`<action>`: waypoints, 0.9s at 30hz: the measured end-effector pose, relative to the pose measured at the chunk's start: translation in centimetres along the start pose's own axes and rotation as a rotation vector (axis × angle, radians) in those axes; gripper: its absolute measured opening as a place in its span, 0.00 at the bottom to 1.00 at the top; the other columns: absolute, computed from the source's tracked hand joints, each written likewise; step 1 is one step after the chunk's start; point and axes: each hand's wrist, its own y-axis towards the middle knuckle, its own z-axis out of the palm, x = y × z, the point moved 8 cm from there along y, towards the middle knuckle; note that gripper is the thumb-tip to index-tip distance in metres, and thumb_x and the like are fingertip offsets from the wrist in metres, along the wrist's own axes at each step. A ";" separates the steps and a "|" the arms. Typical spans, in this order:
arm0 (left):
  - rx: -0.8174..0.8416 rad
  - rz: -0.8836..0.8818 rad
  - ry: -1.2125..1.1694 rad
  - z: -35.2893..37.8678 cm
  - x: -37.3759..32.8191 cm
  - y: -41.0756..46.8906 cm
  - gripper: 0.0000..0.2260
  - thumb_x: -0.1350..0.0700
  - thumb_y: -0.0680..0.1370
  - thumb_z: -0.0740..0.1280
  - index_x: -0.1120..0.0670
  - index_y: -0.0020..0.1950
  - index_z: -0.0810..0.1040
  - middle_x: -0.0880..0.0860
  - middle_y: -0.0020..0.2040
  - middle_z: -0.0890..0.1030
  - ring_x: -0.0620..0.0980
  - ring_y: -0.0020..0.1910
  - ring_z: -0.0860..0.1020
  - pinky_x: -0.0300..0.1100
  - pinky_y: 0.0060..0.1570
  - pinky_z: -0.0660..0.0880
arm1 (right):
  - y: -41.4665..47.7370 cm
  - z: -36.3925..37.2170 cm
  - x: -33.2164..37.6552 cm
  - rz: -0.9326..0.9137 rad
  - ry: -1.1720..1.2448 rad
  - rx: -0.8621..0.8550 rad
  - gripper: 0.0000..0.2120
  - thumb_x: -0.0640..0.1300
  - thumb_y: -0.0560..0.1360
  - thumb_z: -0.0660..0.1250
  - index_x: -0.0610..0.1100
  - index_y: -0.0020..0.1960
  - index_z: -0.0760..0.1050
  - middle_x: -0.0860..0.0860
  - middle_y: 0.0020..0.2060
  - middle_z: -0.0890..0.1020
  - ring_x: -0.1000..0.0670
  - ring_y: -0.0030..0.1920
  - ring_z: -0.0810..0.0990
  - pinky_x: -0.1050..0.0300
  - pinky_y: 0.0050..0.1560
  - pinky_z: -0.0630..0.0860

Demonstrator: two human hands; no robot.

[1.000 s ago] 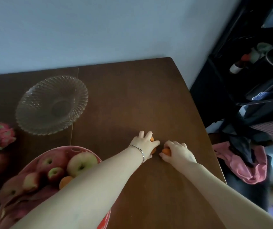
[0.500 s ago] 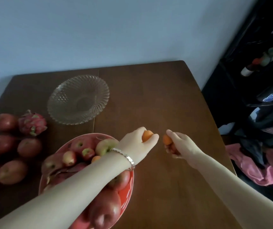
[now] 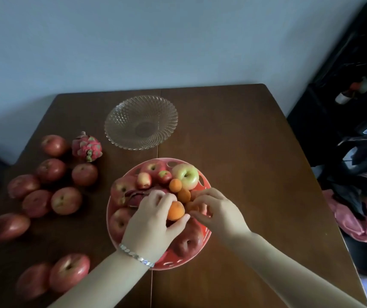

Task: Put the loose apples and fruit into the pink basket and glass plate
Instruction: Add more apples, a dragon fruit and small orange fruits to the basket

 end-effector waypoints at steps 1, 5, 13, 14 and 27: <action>-0.014 0.018 0.044 -0.3 -0.5 -0.5 0.15 0.44 0.69 0.71 0.51 0.49 0.77 0.52 0.47 0.77 0.51 0.45 0.76 0.40 0.35 0.77 | 0.0 0.0 -0.2 0.012 0.036 -0.038 0.07 0.47 0.70 0.72 0.50 0.48 0.82 0.58 0.48 0.77 0.56 0.46 0.77 0.60 0.46 0.75; 0.177 -0.103 0.211 1.4 -0.2 -1.2 0.19 0.39 0.74 0.62 0.49 0.60 0.72 0.53 0.60 0.68 0.53 0.59 0.69 0.40 0.51 0.75 | 0.1 0.8 0.5 -0.017 0.064 0.014 0.07 0.44 0.70 0.72 0.50 0.48 0.83 0.54 0.45 0.80 0.58 0.43 0.76 0.63 0.47 0.73; 0.229 -0.109 0.352 2.3 -0.2 -0.8 0.24 0.36 0.76 0.53 0.50 0.64 0.67 0.56 0.63 0.63 0.55 0.59 0.66 0.43 0.56 0.71 | -0.2 -0.6 -0.1 0.117 0.165 -0.032 0.04 0.49 0.72 0.70 0.54 0.47 0.79 0.57 0.40 0.80 0.59 0.33 0.75 0.69 0.37 0.72; 0.223 -0.111 0.329 2.2 -0.1 -0.7 0.24 0.36 0.76 0.53 0.50 0.65 0.67 0.56 0.62 0.63 0.55 0.58 0.67 0.44 0.57 0.72 | -0.3 0.0 0.1 0.163 0.210 0.040 0.05 0.51 0.72 0.69 0.55 0.48 0.79 0.56 0.41 0.81 0.59 0.32 0.75 0.67 0.37 0.73; 0.008 0.006 -0.043 -1.2 3.2 -3.5 0.13 0.61 0.73 0.67 0.53 0.57 0.77 0.49 0.54 0.62 0.45 0.52 0.66 0.34 0.57 0.69 | 0.0 2.6 2.2 0.207 -0.153 0.182 0.16 0.59 0.70 0.69 0.53 0.53 0.77 0.53 0.46 0.79 0.52 0.43 0.77 0.54 0.43 0.77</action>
